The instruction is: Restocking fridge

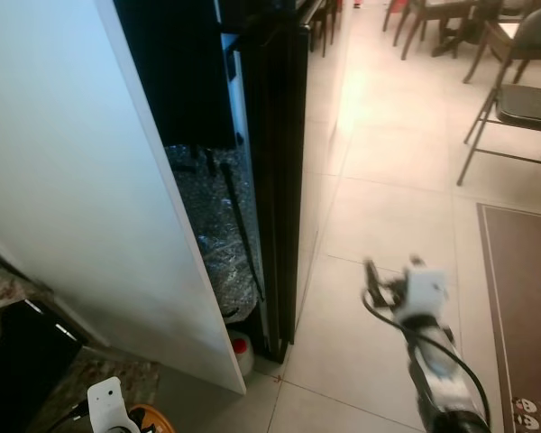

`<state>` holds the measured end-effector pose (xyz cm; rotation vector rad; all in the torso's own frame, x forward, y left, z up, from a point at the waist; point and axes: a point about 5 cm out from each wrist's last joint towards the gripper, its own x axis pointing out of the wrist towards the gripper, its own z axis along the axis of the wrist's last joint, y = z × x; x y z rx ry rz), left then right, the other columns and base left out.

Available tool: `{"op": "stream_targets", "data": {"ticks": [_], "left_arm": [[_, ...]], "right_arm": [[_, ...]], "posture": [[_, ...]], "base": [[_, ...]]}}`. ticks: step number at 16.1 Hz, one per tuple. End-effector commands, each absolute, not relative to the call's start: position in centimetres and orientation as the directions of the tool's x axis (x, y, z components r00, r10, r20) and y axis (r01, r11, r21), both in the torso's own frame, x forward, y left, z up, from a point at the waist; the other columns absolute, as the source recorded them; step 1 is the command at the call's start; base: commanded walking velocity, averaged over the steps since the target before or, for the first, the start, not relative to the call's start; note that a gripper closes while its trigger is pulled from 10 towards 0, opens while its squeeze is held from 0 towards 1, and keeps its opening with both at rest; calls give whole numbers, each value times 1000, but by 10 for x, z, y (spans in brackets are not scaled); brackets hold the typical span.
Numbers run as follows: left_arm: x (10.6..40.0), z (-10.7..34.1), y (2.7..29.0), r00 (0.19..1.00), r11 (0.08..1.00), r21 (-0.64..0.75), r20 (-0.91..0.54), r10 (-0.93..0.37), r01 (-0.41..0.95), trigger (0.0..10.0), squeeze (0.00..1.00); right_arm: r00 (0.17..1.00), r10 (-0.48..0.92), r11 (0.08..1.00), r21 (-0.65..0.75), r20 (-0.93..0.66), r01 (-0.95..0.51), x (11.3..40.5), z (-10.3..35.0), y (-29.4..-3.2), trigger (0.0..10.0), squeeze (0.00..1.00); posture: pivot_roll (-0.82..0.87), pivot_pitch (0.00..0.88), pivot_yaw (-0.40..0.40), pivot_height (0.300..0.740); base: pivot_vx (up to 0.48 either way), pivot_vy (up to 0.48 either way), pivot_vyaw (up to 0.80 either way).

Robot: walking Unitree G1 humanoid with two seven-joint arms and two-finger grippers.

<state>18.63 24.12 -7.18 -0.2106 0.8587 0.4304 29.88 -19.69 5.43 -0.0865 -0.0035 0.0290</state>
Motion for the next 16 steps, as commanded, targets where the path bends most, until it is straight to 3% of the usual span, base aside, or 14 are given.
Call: {"op": "stream_targets", "data": {"ticks": [1, 3, 5, 8, 10, 13, 14, 16], "left_arm": [[184, -72, 246, 566, 891, 7, -770, 295, -454, 10000, 0], [182, -73, 245, 560, 889, 6, -774, 294, -457, 10000, 0], [180, -74, 244, 554, 887, 6, -779, 294, -462, 10000, 0], [175, -77, 243, 543, 888, 11, -788, 290, -459, 10000, 0], [173, -78, 243, 540, 887, 9, -790, 289, -462, 10000, 0], [171, -79, 242, 536, 884, 2, -794, 285, -467, 10000, 0], [171, -79, 241, 535, 885, 1, -796, 283, -466, 10000, 0], [168, -81, 240, 529, 888, 2, -802, 277, -461, 10000, 0]], "right_arm": [[998, 59, 993, -104, 14, -57, 302, 60, -190, 10000, 0], [993, 113, 991, -72, 28, -110, 307, 67, -169, 10000, 0], [993, 114, 990, -85, 17, -112, 307, 67, -166, 10000, 0], [999, -12, 996, -85, -41, 9, 299, 57, -198, 10000, 0], [972, -152, 987, -85, -180, 139, 281, 29, -233, 10000, 0], [840, -297, 952, -72, -454, 298, 232, -23, -260, 10000, 0], [815, -307, 946, -67, -492, 316, 223, -31, -261, 10000, 0], [673, -277, 948, -81, -686, 307, 175, -70, -245, 10000, 0]], "posture": [[-124, 0, 89, 740], [-118, 0, 81, 740], [-108, 0, 74, 740], [-121, 0, 77, 740], [-119, 0, 69, 740], [-118, 0, 64, 740], [-118, 0, 64, 740], [-121, 0, 69, 740]], "base": [[0, 0, 0], [0, 0, 0], [0, 0, 0], [0, 0, 0], [0, 0, 0], [0, 165, 0], [0, 255, 0], [0, 251, 0]]}}
